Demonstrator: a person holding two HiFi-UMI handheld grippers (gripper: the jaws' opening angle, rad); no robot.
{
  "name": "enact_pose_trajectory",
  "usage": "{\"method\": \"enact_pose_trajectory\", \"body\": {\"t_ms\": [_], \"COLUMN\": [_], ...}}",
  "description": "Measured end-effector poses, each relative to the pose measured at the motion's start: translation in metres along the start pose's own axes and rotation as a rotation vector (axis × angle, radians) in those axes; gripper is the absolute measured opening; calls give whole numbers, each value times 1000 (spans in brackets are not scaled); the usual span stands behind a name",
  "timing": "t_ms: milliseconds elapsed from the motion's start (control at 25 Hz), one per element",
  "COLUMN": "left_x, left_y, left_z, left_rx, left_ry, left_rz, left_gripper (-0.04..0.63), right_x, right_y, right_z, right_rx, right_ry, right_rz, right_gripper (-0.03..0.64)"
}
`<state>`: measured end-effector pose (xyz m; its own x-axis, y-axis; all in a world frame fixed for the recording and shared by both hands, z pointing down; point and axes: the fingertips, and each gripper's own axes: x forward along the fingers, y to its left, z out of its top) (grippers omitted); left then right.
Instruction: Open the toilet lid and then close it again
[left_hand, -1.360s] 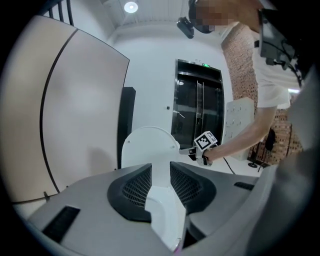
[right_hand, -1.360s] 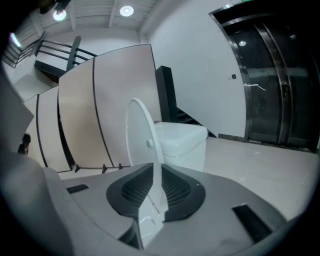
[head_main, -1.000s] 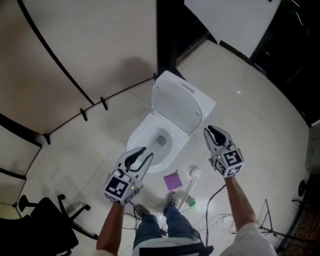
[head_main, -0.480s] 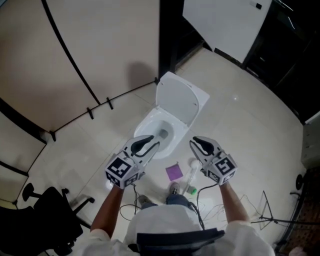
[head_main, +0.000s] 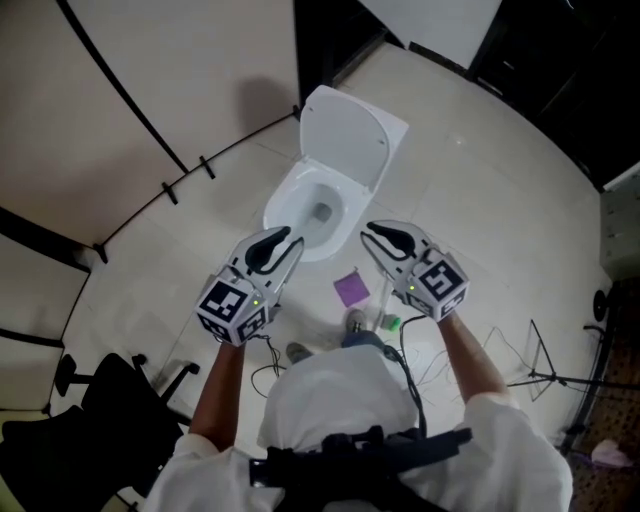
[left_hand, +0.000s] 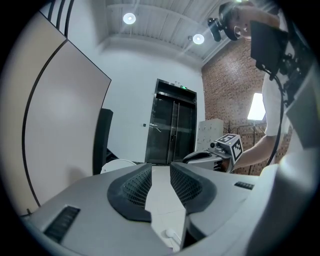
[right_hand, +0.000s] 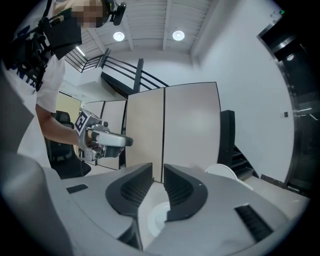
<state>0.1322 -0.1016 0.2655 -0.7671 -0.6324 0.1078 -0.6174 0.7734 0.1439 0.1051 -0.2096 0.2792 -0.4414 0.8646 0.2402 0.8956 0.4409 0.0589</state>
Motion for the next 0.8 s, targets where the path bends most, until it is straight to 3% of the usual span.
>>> {"method": "enact_pose_trajectory", "body": {"t_ms": [200, 520, 800], "left_x": [2, 2, 21], "left_y": [0, 0, -2], "left_z": [-1, 10, 9], "left_rx": [26, 12, 9], "left_ry": [35, -49, -27], "left_rz": [24, 59, 59], "left_gripper": [104, 107, 107], "right_x": [-1, -8, -10], "right_y": [1, -3, -27], "right_z": [1, -9, -16], "right_rx": [-3, 2, 16], "right_ry": [9, 42, 11], "right_rz": [0, 2, -15], "right_gripper": [67, 67, 67]}}
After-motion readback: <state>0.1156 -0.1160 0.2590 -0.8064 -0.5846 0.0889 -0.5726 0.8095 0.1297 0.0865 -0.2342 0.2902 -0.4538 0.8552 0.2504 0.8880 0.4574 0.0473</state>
